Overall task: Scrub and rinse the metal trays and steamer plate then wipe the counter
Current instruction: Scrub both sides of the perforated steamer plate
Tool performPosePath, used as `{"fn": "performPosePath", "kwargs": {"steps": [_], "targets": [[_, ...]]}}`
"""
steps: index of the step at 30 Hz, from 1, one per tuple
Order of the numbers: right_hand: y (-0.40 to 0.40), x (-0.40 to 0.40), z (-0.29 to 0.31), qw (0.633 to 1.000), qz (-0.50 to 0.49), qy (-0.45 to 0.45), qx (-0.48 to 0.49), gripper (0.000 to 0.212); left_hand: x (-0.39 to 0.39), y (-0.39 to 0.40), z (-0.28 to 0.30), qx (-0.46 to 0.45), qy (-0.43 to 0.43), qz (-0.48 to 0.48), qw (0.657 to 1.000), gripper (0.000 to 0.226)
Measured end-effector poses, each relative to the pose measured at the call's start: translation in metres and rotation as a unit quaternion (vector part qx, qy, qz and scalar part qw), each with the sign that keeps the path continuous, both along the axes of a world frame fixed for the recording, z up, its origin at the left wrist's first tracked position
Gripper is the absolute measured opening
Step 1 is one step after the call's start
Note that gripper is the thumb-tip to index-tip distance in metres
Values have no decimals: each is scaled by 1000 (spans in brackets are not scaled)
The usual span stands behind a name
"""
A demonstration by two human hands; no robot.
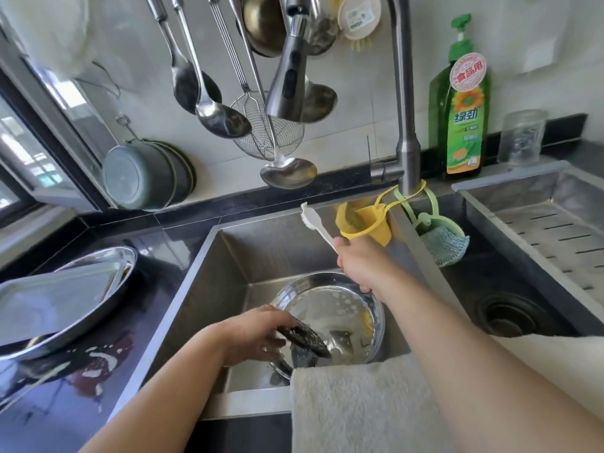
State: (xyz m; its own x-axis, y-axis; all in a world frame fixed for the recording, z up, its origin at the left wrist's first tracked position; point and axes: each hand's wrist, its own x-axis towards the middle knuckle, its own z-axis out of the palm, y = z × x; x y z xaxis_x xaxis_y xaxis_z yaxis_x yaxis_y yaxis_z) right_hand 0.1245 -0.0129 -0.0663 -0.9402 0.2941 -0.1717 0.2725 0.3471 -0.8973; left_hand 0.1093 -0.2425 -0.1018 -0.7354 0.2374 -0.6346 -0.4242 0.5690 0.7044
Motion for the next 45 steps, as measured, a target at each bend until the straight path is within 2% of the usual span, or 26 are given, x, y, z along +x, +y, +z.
{"fn": "performPosePath", "kwargs": {"steps": [2, 4, 6, 8, 10, 11, 13, 16, 19, 22, 25, 31, 35, 39, 43, 45], "targets": [[-2, 0, 0, 1000, 6, -14, 22, 43, -10, 1, -9, -110, 143, 38, 983, 21], [-4, 0, 0, 999, 8, -24, 31, 44, -16, 3, -8, -201, 271, 63, 939, 24], [-5, 1, 1, 999, 9, -26, 33, 44, -18, 2, 2, -174, 317, 93, 928, 30], [-5, 4, 5, 1000, 8, -15, 26, 44, -19, -1, 19, -70, 302, 152, 938, 34], [-6, 9, 13, 1000, 4, 0, 0, 45, -14, -2, 41, 121, 228, 237, 937, 52], [-7, 11, 18, 1000, 6, 7, -11, 46, -10, -4, 49, 216, 179, 278, 919, 58], [-13, 17, 27, 999, 27, 16, -11, 46, -5, -7, 60, 347, 84, 324, 876, 47], [-26, 24, 29, 997, 76, 10, 30, 48, 6, -8, 59, 453, -17, 319, 832, 25], [-30, 26, 24, 992, 93, -10, 83, 49, 7, -3, 50, 462, -11, 294, 837, 29], [-25, 22, 22, 992, 50, -25, 114, 48, 0, -2, 42, 447, 45, 264, 853, 33], [-21, 17, 25, 989, 9, -3, 145, 45, -4, -2, 39, 447, 80, 250, 855, 31], [-50, 16, 19, 969, 79, 0, 235, 55, -2, 1, 37, 446, 118, 240, 854, 29], [-39, 15, 24, 974, 5, 8, 228, 58, 0, 2, 39, 460, 133, 238, 845, 28], [-55, 20, 18, 974, 49, 5, 220, 55, 2, 5, 40, 465, 137, 237, 842, 28], [-40, 17, 29, 988, -9, -3, 155, 52, 3, 6, 41, 462, 150, 239, 841, 27], [-49, 24, 27, 987, 21, 7, 157, 52, 3, 6, 41, 464, 149, 243, 839, 26]]}}
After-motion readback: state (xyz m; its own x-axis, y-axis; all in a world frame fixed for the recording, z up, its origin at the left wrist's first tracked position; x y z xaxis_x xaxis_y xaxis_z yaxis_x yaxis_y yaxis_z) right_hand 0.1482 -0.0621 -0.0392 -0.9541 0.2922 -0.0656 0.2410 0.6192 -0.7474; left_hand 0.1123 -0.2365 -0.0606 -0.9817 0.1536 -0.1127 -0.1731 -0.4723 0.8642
